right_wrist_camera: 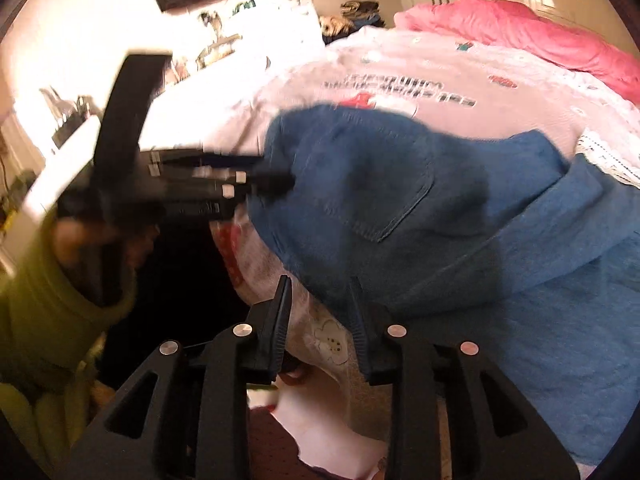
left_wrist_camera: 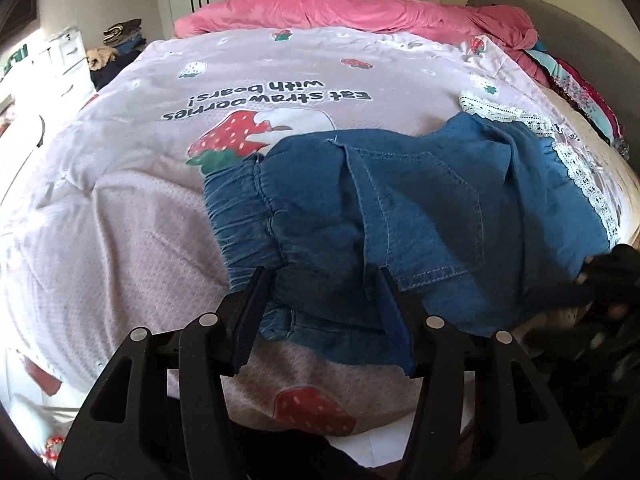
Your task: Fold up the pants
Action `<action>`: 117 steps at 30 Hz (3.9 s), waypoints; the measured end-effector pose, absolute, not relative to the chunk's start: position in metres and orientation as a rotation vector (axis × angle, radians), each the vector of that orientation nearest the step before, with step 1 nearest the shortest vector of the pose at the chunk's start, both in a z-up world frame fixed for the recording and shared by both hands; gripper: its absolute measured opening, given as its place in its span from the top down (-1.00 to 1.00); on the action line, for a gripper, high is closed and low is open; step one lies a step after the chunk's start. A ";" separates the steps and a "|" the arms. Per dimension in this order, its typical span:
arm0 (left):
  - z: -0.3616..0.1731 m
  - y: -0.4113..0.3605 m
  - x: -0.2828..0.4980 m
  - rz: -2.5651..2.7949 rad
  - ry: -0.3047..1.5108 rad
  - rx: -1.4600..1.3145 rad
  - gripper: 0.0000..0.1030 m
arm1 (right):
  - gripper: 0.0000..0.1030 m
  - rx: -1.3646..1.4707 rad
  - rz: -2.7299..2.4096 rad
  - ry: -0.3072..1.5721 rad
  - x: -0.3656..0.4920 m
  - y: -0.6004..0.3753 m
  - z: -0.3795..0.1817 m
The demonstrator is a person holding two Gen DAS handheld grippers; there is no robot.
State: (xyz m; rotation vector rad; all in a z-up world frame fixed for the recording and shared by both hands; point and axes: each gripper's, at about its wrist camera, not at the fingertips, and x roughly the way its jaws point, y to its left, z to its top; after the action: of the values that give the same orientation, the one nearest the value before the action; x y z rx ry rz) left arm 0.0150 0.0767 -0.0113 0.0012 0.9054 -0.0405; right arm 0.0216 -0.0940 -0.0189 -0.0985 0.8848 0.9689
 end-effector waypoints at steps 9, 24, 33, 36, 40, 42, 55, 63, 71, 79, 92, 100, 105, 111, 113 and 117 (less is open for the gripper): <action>-0.014 0.077 0.015 -0.036 0.894 0.012 0.09 | 0.28 -0.131 0.846 0.921 0.049 -0.077 -0.024; 0.007 0.078 -0.002 -0.010 0.836 -0.052 0.07 | 0.04 -0.040 0.800 0.864 0.050 -0.115 -0.008; 0.044 0.052 -0.009 -0.084 0.758 -0.044 -0.06 | -0.14 0.059 0.638 0.818 0.076 -0.169 0.003; 0.041 0.034 0.001 -0.159 0.783 -0.054 -0.06 | -0.16 0.083 0.587 0.804 0.081 -0.186 0.005; 0.029 0.008 0.017 -0.281 0.837 -0.085 -0.06 | -0.16 0.095 0.522 0.791 0.085 -0.208 0.005; 0.022 -0.006 0.024 -0.322 0.862 -0.085 -0.06 | -0.16 0.088 0.490 0.788 0.088 -0.215 0.004; -0.017 -0.055 0.081 -0.482 0.976 -0.129 0.10 | -0.16 0.129 0.395 0.805 0.110 -0.250 -0.007; -0.028 -0.064 0.110 -0.517 1.000 -0.220 0.65 | -0.16 0.094 0.410 0.822 0.143 -0.238 0.006; -0.031 -0.083 0.099 -0.686 0.953 -0.262 0.80 | -0.16 -0.002 0.408 0.911 0.211 -0.201 0.002; -0.040 -0.089 0.097 -0.716 0.958 -0.279 0.80 | -0.16 -0.094 0.363 0.992 0.266 -0.155 -0.021; -0.039 -0.088 0.098 -0.688 0.946 -0.272 0.69 | 0.80 -0.135 0.239 1.041 0.303 -0.151 -0.043; -0.033 -0.081 0.099 -0.647 0.924 -0.248 0.51 | 0.85 0.224 0.279 0.937 0.255 -0.250 -0.005; -0.034 -0.072 0.097 -0.640 0.917 -0.248 0.52 | 0.84 0.383 0.246 0.886 0.195 -0.320 0.012; -0.024 -0.071 0.081 -0.605 0.849 -0.116 0.84 | 0.84 0.475 0.210 0.883 0.132 -0.363 0.003; -0.021 -0.072 0.077 -0.607 0.826 -0.063 0.87 | 0.83 0.491 0.210 0.893 0.118 -0.370 -0.003; -0.019 -0.082 0.071 -0.602 0.792 0.034 0.90 | 0.74 0.514 0.222 0.894 0.102 -0.380 -0.010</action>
State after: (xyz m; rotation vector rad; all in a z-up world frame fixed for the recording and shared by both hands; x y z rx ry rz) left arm 0.0713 -0.0816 -0.0186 0.0337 0.7919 -0.6023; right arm 0.1018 -0.3796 -0.0096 0.5137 0.8936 0.2219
